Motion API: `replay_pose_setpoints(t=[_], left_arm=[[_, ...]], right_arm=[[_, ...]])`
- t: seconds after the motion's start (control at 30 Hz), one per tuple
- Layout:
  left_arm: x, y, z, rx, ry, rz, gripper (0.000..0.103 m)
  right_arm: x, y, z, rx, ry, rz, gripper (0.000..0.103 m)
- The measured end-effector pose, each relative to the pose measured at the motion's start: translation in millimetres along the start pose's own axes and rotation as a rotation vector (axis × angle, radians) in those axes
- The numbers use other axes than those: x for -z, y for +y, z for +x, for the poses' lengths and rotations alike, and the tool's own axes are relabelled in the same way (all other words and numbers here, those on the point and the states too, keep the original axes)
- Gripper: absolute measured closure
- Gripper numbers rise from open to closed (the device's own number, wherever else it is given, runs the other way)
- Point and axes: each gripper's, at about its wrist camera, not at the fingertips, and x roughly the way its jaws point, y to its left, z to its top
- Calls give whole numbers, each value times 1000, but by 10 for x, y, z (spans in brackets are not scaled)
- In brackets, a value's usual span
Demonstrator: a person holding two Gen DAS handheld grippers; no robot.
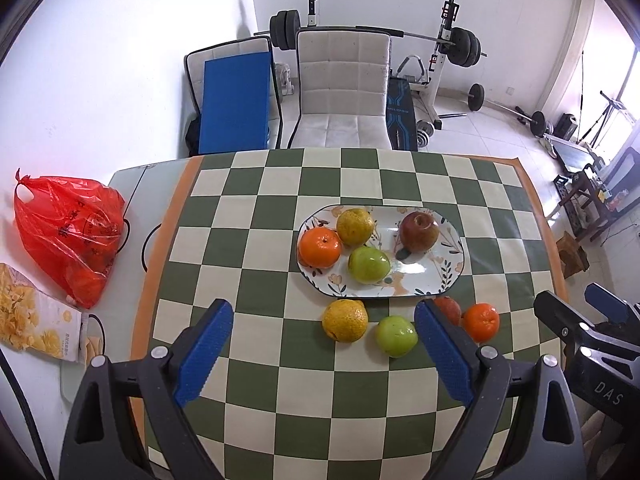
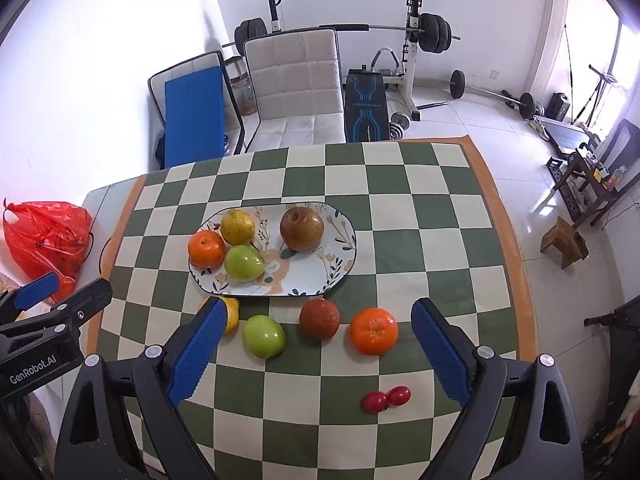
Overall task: Organize fruits
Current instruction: 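Grasp another green apple with right tool while left tool grasps a yellow orange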
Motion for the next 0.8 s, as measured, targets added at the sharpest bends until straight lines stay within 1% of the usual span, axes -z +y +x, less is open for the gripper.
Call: replay_pose_setpoints(t=[0.1,0.13,0.17,0.23,0.3,0.4,0.47,0.5,0.53,0.57,0.63,0.7,0.77,0.8], left_arm=[[5,8,93,-2,24,-18,10],[10,17,153,0,42,-25,8],[17,28,241,-1,68,-32,2],[50,52,410,-12,108,-39,1],[82,93,615,-51,147,-43,1],[146,170,880,-116,202,-46,1],[188,230,1026,-140,238,-58,1],[204,263,1098,-146,254,-65,1],[213,293,1161,-156,269,-69,1],[223,323,1225,-165,284,-74,1],[231,359,1316,-173,303,-77,1],[239,390,1411,-173,332,-81,1],[233,415,1495,-158,357,-95,1],[229,424,1535,-145,370,-101,1]], right_arm=[[-14,-11,-11,-6,0,12,8],[-19,-21,14,-12,6,21,8],[-23,-30,68,-23,22,31,8],[-15,-52,227,-43,65,52,8],[10,-65,454,-67,122,74,8],[96,-47,901,-118,227,110,8],[170,2,1221,-149,294,125,8],[205,43,1375,-164,325,123,10],[247,91,1520,-174,351,123,15],[283,152,1653,-182,371,113,18],[356,275,1868,-184,410,84,27],[412,384,2042,-193,438,61,30],[462,494,2200,-188,464,33,30],[479,540,2264,-198,472,27,32]])
